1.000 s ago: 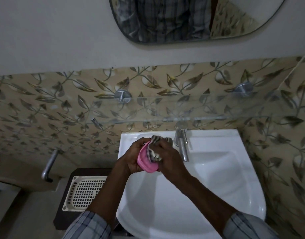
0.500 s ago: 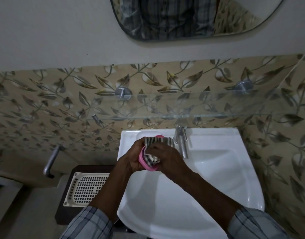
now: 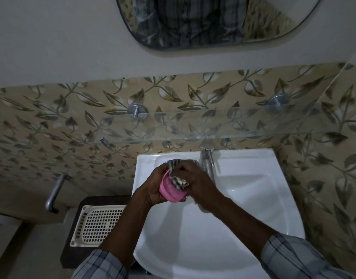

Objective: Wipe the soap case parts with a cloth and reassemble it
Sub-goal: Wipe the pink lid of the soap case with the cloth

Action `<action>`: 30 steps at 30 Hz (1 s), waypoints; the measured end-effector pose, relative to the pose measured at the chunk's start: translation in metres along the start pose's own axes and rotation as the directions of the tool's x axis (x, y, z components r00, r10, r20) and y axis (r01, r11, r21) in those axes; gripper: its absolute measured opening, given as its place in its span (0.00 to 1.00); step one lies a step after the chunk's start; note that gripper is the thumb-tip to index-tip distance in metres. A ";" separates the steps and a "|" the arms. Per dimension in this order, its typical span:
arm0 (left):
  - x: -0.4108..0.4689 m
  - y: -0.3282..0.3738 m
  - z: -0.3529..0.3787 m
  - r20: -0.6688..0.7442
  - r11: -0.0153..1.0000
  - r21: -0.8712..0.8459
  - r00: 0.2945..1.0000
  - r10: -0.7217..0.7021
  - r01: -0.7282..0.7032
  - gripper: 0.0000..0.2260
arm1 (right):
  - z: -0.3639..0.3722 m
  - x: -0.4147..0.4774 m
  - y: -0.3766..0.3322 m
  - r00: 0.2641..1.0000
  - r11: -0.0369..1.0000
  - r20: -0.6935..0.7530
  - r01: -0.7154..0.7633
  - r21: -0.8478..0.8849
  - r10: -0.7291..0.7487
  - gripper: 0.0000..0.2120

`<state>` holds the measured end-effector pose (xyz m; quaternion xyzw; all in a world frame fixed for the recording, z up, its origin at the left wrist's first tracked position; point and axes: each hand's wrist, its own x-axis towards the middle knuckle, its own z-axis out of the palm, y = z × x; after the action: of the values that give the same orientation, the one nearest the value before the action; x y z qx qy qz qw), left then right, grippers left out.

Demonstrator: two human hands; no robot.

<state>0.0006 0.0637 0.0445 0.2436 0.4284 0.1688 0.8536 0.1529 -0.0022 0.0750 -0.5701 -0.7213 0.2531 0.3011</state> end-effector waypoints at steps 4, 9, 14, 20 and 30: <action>-0.008 -0.002 0.013 -0.025 0.999 0.009 0.999 0.032 -0.032 0.24 | -0.012 -0.001 0.006 0.975 0.990 -0.197 -0.118 -0.081 0.100 0.07; -0.006 -0.017 0.028 -0.138 0.965 -0.002 0.955 0.261 -0.263 0.19 | 0.005 -0.006 -0.009 0.824 0.875 -0.310 -0.403 0.267 0.474 0.04; -0.002 -0.040 0.032 -0.207 0.954 0.040 0.932 0.298 -0.297 0.20 | 0.007 -0.005 -0.009 0.858 0.938 -0.382 -0.330 0.104 0.344 0.07; -0.006 -0.025 0.031 -0.241 0.923 0.099 0.891 0.385 -0.373 0.17 | 0.002 0.000 -0.006 0.928 0.942 -0.264 -0.306 -0.140 0.262 0.13; -0.006 -0.027 0.024 -0.294 0.921 0.016 0.878 0.377 -0.390 0.22 | 0.016 0.004 -0.008 0.902 0.957 -0.320 -0.283 0.066 0.289 0.04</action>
<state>0.0183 0.0319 0.0456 0.2771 0.4889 0.3781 0.7357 0.1354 -0.0005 0.0702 -0.7007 -0.5678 0.2034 0.3811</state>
